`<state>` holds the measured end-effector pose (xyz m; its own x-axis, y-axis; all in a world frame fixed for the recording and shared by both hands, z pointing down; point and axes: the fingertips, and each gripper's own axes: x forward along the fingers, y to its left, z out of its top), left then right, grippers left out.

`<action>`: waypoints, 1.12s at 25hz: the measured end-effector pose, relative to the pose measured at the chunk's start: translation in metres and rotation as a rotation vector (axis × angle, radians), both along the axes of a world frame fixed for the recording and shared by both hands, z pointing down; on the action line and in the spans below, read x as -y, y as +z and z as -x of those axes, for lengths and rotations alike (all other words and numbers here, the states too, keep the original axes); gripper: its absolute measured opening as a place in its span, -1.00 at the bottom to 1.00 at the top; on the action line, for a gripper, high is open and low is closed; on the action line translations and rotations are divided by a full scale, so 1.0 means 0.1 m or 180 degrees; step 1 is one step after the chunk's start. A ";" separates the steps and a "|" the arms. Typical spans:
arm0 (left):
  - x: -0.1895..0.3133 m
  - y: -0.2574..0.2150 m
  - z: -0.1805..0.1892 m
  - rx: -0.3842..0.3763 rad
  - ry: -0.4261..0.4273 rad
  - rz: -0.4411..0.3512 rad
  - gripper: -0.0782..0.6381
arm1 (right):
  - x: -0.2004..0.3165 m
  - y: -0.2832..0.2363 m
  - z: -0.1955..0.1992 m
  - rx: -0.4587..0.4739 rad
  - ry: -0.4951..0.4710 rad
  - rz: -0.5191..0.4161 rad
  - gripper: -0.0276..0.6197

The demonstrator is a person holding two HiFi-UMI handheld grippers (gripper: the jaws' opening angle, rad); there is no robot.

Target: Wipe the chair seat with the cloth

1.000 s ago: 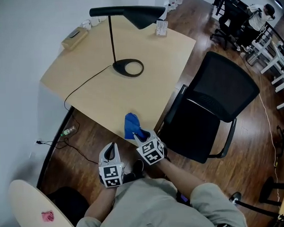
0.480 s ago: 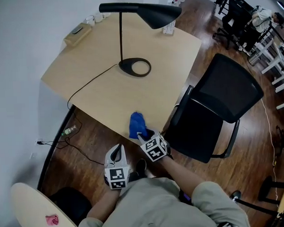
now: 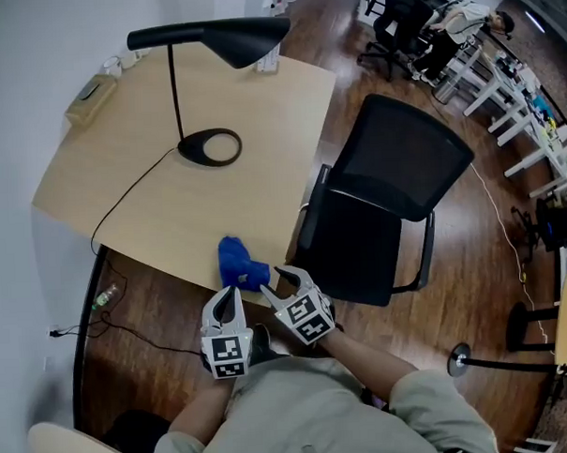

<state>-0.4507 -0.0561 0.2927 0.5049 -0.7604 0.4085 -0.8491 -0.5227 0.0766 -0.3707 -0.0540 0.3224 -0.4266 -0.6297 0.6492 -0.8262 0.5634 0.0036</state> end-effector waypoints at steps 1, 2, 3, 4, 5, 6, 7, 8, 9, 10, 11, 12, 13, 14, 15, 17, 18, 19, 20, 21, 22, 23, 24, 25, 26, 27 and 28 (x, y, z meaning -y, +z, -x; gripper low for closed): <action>0.00 -0.03 -0.08 -0.0021 0.0074 -0.0019 -0.76 | -0.04 -0.07 -0.08 0.0010 0.0081 -0.0054 -0.37; 0.00 -0.06 -0.16 -0.0041 0.0147 -0.0039 -0.77 | -0.09 -0.15 -0.17 0.0019 0.0169 -0.0117 -0.40; -0.01 -0.10 -0.24 -0.0062 0.0213 -0.0060 -0.76 | -0.14 -0.23 -0.26 0.0033 0.0259 -0.0184 -0.44; -0.03 -0.14 -0.33 -0.0085 0.0270 -0.0085 -0.76 | -0.19 -0.30 -0.35 0.0056 0.0350 -0.0249 -0.47; -0.04 -0.19 -0.43 -0.0109 0.0325 -0.0111 -0.76 | -0.23 -0.38 -0.46 0.0086 0.0441 -0.0313 -0.51; -0.06 -0.24 -0.54 -0.0131 0.0388 -0.0135 -0.77 | -0.28 -0.45 -0.56 0.0122 0.0539 -0.0376 -0.55; -0.09 -0.29 -0.66 -0.0146 0.0470 -0.0150 -0.77 | -0.34 -0.51 -0.68 0.0163 0.0652 -0.0434 -0.57; -0.12 -0.33 -0.79 -0.0153 0.0571 -0.0160 -0.77 | -0.41 -0.56 -0.80 0.0205 0.0781 -0.0489 -0.61; -0.18 -0.36 -0.93 -0.0154 0.0688 -0.0171 -0.76 | -0.49 -0.62 -0.94 0.0241 0.0920 -0.0545 -0.67; -0.25 -0.40 -1.08 -0.0154 0.0809 -0.0186 -0.76 | -0.59 -0.67 -1.08 0.0270 0.1060 -0.0604 -0.76; -0.33 -0.45 -1.24 -0.0155 0.0926 -0.0200 -0.76 | -0.69 -0.73 -1.23 0.0295 0.1194 -0.0666 -0.83; -0.42 -0.50 -1.40 -0.0158 0.1035 -0.0211 -0.77 | -0.80 -0.79 -1.38 0.0314 0.1318 -0.0727 -0.87; -0.52 -0.54 -1.55 -0.0162 0.1137 -0.0220 -0.76 | -0.93 -0.85 -1.53 0.0326 0.1436 -0.0787 -0.91; -0.63 -0.60 -1.71 -0.0167 0.1236 -0.0228 -0.77 | -1.06 -0.91 -1.68 0.0329 0.1548 -0.0843 -0.91; -0.75 -0.66 -1.86 -0.0177 0.1334 -0.0242 -0.77 | -1.20 -0.97 -1.82 0.0328 0.1654 -0.0898 -0.91; -0.99 -0.80 -2.16 -0.0216 0.1511 -0.0294 -0.77 | -1.47 -1.09 -2.10 0.0328 0.1841 -0.0989 -0.91; -1.11 -0.87 -2.29 -0.0244 0.1575 -0.0319 -0.77 | -1.61 -1.15 -2.22 0.0331 0.1918 -0.1025 -0.91; -1.23 -0.94 -2.41 -0.0275 0.1622 -0.0339 -0.76 | -1.74 -1.20 -2.34 0.0337 0.1980 -0.1060 -0.91; -1.35 -0.98 -2.51 -0.0305 0.1656 -0.0356 -0.77 | -1.87 -1.25 -2.46 0.0344 0.2027 -0.1098 -0.91; -1.48 -1.02 -2.61 -0.0330 0.1682 -0.0372 -0.77 | -2.01 -1.30 -2.56 0.0355 0.2061 -0.1141 -0.91; -1.61 -1.04 -2.71 -0.0348 0.1705 -0.0384 -0.77 | -2.14 -1.35 -2.67 0.0371 0.2084 -0.1188 -0.91; -1.73 -1.05 -2.80 -0.0357 0.1723 -0.0388 -0.77 | -2.28 -1.39 -2.77 0.0388 0.2101 -0.1235 -0.91; -1.85 -1.06 -2.88 -0.0360 0.1733 -0.0391 -0.77 | -2.41 -1.43 -2.87 0.0409 0.2114 -0.1274 -0.91; -1.97 -1.07 -2.96 -0.0360 0.1732 -0.0399 -0.77 | -2.53 -1.45 -2.96 0.0432 0.2125 -0.1296 -0.91; -2.07 -1.07 -3.03 -0.0355 0.1721 -0.0408 -0.77 | -2.64 -1.47 -3.04 0.0459 0.2134 -0.1301 -0.91; -2.17 -1.07 -3.09 -0.0343 0.1700 -0.0413 -0.77 | -2.75 -1.48 -3.10 0.0486 0.2135 -0.1298 -0.91; -2.26 -1.06 -3.14 -0.0326 0.1673 -0.0415 -0.77 | -2.84 -1.48 -3.17 0.0511 0.2124 -0.1299 -0.91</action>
<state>-0.1365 0.1697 0.1864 0.8625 -0.4362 0.2566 -0.4629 -0.8849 0.0514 -0.0542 0.2303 0.1748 0.0554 -0.9598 0.2751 -0.9965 -0.0704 -0.0446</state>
